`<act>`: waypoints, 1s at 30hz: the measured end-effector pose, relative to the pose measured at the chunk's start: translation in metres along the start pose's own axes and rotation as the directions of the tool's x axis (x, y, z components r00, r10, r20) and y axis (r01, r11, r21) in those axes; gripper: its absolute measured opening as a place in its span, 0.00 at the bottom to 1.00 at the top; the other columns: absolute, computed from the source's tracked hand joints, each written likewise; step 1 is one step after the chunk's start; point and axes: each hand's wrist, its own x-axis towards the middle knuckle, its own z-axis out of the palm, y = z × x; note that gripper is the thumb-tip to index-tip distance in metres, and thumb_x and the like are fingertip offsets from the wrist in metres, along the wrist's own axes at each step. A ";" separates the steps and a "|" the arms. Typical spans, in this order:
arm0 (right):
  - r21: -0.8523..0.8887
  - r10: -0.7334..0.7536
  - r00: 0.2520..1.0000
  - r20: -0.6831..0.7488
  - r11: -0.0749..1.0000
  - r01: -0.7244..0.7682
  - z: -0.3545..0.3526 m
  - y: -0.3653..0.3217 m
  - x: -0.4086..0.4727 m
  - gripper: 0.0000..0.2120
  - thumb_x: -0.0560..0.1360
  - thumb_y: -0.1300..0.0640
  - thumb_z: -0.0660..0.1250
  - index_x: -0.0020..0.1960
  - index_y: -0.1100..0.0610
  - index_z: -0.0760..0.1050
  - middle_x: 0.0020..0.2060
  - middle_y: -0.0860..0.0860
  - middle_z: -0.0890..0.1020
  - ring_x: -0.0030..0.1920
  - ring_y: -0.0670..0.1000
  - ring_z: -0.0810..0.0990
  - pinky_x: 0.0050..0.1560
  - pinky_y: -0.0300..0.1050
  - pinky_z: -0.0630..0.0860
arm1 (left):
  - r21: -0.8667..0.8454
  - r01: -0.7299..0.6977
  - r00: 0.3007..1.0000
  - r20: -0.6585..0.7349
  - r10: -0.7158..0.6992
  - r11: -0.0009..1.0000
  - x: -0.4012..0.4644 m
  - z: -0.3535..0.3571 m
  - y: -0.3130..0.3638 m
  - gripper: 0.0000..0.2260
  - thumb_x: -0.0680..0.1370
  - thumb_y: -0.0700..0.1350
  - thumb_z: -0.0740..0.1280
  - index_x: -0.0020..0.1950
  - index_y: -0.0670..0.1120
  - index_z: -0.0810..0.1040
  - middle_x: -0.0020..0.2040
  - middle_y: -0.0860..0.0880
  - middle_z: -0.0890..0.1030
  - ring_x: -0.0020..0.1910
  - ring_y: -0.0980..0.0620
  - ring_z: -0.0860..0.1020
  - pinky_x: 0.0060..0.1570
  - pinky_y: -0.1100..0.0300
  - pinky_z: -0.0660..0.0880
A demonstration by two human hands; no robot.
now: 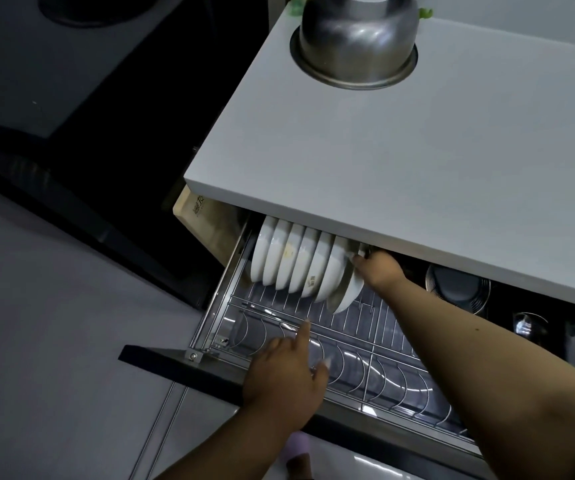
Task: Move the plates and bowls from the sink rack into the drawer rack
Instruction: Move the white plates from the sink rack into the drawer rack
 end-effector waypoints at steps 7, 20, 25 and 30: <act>-0.037 -0.009 1.000 -0.002 0.999 0.009 0.009 -0.010 0.008 0.23 0.80 0.46 0.57 0.67 0.62 0.70 0.65 0.60 0.75 0.65 0.60 0.73 0.61 0.47 0.68 | 0.025 -0.002 1.000 0.015 0.002 1.000 0.001 0.003 -0.002 0.30 0.79 0.62 0.51 0.78 0.52 0.49 0.65 0.49 0.74 0.64 0.50 0.70 0.60 0.55 0.68; 0.096 -0.004 1.000 0.023 0.995 0.002 0.009 0.010 -0.060 0.25 0.79 0.48 0.61 0.72 0.57 0.63 0.63 0.58 0.77 0.56 0.59 0.78 0.48 0.44 0.72 | 0.017 0.059 0.994 0.094 -0.061 0.998 0.000 -0.007 0.006 0.27 0.79 0.60 0.54 0.76 0.51 0.56 0.65 0.47 0.74 0.61 0.46 0.74 0.54 0.54 0.74; 0.220 -0.026 0.999 -0.022 0.975 0.030 -0.003 0.036 -0.120 0.22 0.78 0.49 0.62 0.69 0.56 0.67 0.59 0.56 0.78 0.46 0.53 0.77 0.46 0.42 0.71 | -0.021 0.081 0.978 0.195 -0.076 0.996 0.002 -0.011 0.009 0.24 0.79 0.59 0.54 0.72 0.51 0.61 0.61 0.47 0.77 0.57 0.45 0.76 0.51 0.54 0.75; 0.203 -0.024 0.990 -0.137 0.978 0.051 -0.037 0.077 -0.166 0.18 0.78 0.49 0.63 0.65 0.56 0.72 0.44 0.48 0.77 0.35 0.44 0.73 0.35 0.38 0.68 | -0.087 -0.030 0.971 0.234 0.049 0.996 0.007 -0.014 0.048 0.17 0.81 0.56 0.56 0.65 0.49 0.71 0.57 0.48 0.80 0.55 0.46 0.77 0.53 0.55 0.75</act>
